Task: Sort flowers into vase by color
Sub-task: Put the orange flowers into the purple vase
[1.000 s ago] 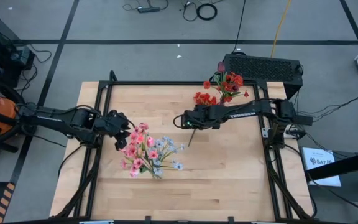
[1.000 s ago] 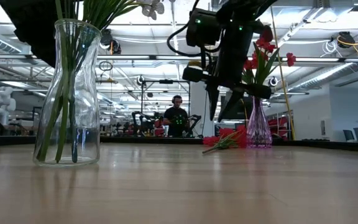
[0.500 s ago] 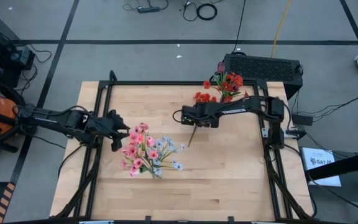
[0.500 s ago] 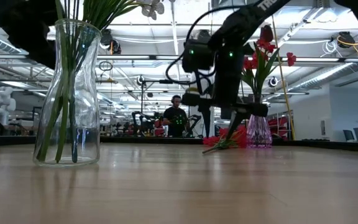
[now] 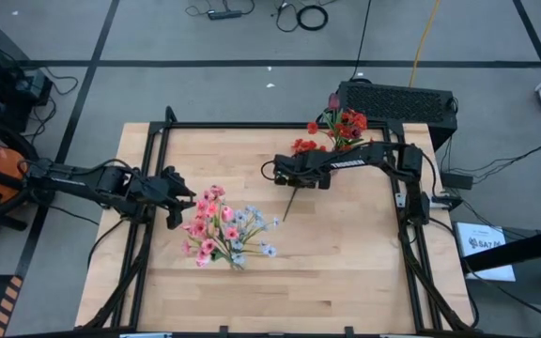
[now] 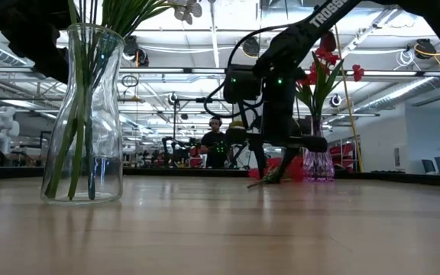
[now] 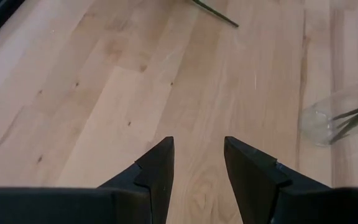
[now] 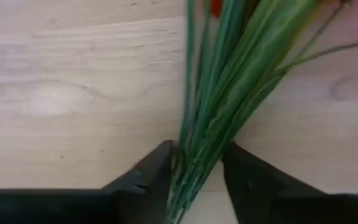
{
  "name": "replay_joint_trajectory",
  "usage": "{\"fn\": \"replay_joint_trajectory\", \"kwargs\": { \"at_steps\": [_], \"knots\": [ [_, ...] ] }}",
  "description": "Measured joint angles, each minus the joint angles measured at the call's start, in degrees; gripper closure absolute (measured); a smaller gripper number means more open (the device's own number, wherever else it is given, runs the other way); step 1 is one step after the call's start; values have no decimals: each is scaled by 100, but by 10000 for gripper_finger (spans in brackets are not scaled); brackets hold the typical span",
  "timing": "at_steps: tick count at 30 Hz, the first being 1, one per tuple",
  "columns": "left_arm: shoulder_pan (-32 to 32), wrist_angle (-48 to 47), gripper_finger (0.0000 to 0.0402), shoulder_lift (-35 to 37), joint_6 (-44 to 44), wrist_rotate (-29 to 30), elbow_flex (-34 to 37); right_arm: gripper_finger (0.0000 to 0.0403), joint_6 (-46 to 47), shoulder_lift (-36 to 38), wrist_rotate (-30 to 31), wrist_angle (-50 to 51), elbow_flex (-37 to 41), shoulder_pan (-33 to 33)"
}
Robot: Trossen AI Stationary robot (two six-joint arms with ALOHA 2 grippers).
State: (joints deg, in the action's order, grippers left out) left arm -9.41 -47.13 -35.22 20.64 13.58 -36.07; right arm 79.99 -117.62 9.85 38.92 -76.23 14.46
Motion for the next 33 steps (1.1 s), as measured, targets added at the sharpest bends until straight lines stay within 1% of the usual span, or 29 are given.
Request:
{"fn": "replay_joint_trajectory", "kwargs": {
  "at_steps": [4,5,6,8,11,16,18,24,28,31,33],
  "knots": [
    [0,-2,254,0,-2,0,0,361,-805,-14,37,-229,3,-148],
    [0,-2,254,0,-2,0,0,379,-1044,14,25,-283,4,-183],
    [0,-2,254,0,-2,0,0,389,-1306,26,-23,-326,9,-221],
    [0,-2,254,0,-4,0,0,389,-1864,28,-300,-459,17,-292],
    [0,-4,254,0,-2,-2,0,387,-2749,24,-1013,-463,0,-447],
    [0,-5,254,0,2,-4,0,393,-4560,19,-2256,199,-7,-820],
    [0,-4,254,0,1,-4,0,394,-5007,19,-2532,537,-4,-964],
    [0,33,254,0,-2,6,-2,394,-5417,17,-2468,1459,0,-1353],
    [0,36,254,0,103,320,-2,394,-5564,101,-2171,1548,4,-1635],
    [0,37,254,0,113,336,-2,394,-5543,263,-1948,1627,36,-1845],
    [0,35,254,0,206,270,-2,394,-5511,462,-1769,1930,79,-2025]
  ]
}}
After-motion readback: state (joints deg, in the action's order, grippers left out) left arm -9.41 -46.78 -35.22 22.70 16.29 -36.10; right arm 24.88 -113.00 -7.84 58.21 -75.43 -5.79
